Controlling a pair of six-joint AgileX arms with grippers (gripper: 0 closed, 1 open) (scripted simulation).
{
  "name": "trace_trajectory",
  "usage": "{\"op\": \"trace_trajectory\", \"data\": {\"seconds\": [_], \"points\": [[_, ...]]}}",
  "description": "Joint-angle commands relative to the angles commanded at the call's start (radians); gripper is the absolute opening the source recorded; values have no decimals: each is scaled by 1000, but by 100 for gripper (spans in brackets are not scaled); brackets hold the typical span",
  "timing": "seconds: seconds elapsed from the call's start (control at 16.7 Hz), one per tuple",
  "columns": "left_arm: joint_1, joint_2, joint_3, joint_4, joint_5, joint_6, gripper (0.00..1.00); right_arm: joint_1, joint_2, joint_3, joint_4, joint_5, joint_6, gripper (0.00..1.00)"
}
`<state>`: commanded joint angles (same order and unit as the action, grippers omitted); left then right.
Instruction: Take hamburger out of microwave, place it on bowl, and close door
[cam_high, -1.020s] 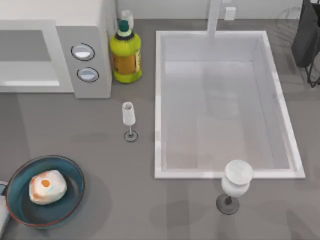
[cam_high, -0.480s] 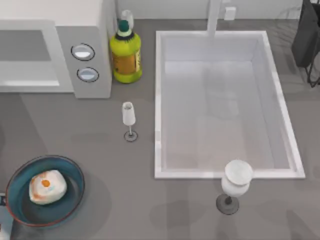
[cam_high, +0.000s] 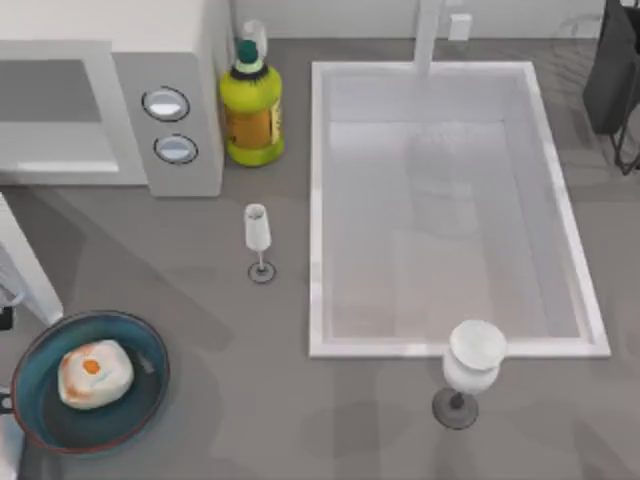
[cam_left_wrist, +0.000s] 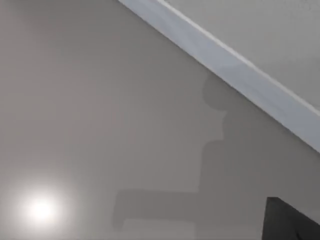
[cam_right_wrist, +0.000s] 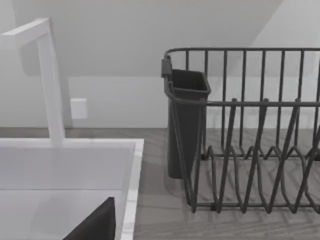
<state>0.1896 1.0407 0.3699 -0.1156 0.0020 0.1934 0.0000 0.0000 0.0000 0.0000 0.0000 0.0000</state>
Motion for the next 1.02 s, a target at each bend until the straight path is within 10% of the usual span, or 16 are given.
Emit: {"op": "trace_trajectory", "data": {"seconds": [1.02], "points": [[-89,465,267,198,-71,-67,0,0,0,0,0,0,0,100]]}}
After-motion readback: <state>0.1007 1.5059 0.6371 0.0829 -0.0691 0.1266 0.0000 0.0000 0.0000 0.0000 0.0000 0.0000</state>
